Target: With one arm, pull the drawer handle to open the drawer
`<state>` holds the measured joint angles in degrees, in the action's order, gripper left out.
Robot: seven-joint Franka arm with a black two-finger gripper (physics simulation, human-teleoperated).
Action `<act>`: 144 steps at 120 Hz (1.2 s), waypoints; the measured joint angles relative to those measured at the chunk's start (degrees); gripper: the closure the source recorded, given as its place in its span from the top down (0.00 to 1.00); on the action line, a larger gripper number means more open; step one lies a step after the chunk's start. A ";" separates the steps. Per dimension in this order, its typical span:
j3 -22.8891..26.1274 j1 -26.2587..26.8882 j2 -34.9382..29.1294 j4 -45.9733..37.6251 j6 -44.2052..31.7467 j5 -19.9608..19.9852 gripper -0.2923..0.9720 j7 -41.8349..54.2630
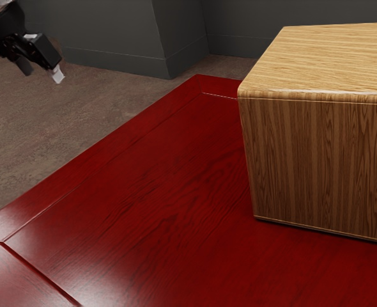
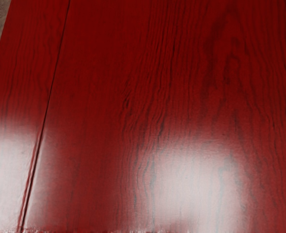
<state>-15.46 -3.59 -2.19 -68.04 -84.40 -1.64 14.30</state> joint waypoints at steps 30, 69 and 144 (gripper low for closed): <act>-1.25 2.01 4.51 -1.49 -6.17 5.33 0.75 2.29; 1.35 4.84 15.78 -8.45 -42.91 36.80 0.75 0.11; 7.65 3.30 26.84 10.11 -43.29 23.78 0.75 -31.65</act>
<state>-7.81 -0.29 24.65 -57.93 -127.70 22.14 -17.35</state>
